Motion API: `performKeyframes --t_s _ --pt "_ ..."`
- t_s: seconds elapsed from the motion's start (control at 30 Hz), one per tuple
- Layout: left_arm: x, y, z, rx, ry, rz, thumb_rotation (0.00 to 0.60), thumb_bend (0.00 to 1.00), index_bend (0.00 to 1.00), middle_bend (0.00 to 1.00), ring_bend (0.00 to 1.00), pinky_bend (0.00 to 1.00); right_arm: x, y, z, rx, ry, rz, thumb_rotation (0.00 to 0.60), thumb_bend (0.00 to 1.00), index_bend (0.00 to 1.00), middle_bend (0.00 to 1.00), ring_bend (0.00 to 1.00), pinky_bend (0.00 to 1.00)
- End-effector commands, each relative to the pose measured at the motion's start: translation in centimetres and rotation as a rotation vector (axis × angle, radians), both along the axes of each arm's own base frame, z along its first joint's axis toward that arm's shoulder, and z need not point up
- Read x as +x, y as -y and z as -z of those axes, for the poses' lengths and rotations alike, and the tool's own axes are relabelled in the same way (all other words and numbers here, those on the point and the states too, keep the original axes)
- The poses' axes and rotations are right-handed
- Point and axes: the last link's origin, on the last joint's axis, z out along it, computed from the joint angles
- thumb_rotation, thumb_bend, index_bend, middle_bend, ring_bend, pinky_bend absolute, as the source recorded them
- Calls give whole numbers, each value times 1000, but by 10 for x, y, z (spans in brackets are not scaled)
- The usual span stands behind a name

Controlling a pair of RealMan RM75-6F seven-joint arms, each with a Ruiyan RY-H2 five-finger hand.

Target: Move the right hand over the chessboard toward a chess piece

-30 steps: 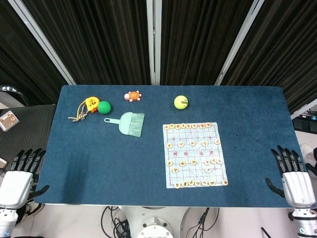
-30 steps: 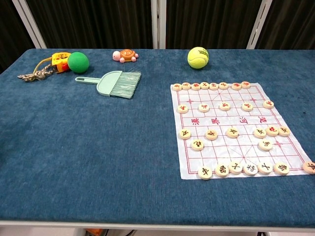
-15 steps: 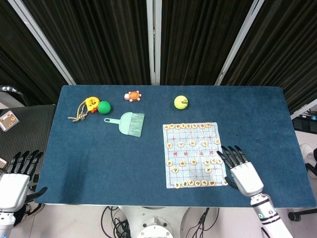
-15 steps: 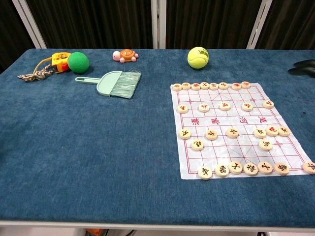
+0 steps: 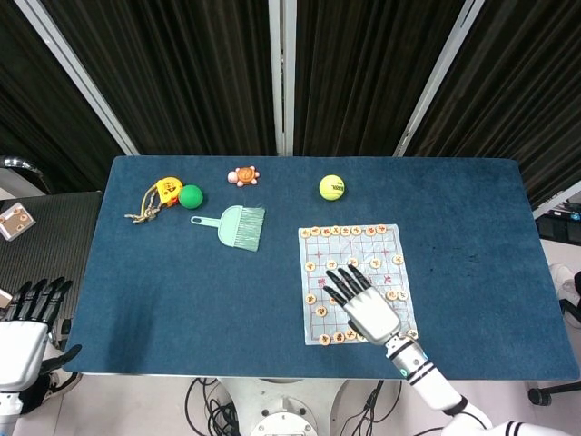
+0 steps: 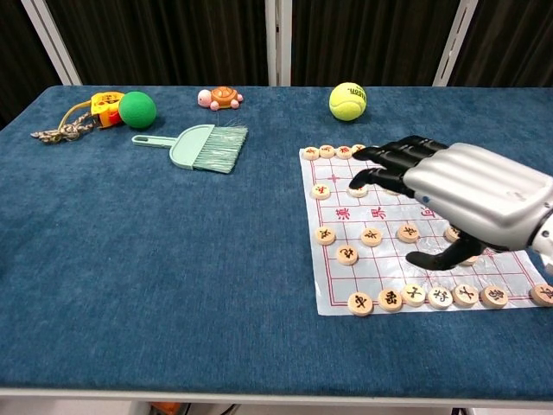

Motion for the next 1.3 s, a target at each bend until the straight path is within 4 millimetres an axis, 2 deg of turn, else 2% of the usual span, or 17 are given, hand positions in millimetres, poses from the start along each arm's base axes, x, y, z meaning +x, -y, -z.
performKeyframes --t_s 0.03,0.4,0.83,1.1,1.3 --pt "-1 0 0 2 1 -1 600 103 48 47 0 0 7 4 11 12 -15 -9 600 165 239 0 0 0" --pt "-6 3 -2 4 10 -10 600 103 48 47 0 0 15 9 36 38 -36 -12 600 228 324 0 0 0" --pt "-9 4 -2 8 16 -15 600 103 48 47 0 0 12 8 44 44 -50 -7 600 239 395 0 0 0" --pt "-11 5 -3 14 22 -19 600 103 48 47 0 0 12 11 45 47 -56 -4 600 256 400 0 0 0" --pt "-11 5 -3 11 21 -17 600 103 48 47 0 0 13 11 46 52 -48 -6 600 269 450 0 0 0"
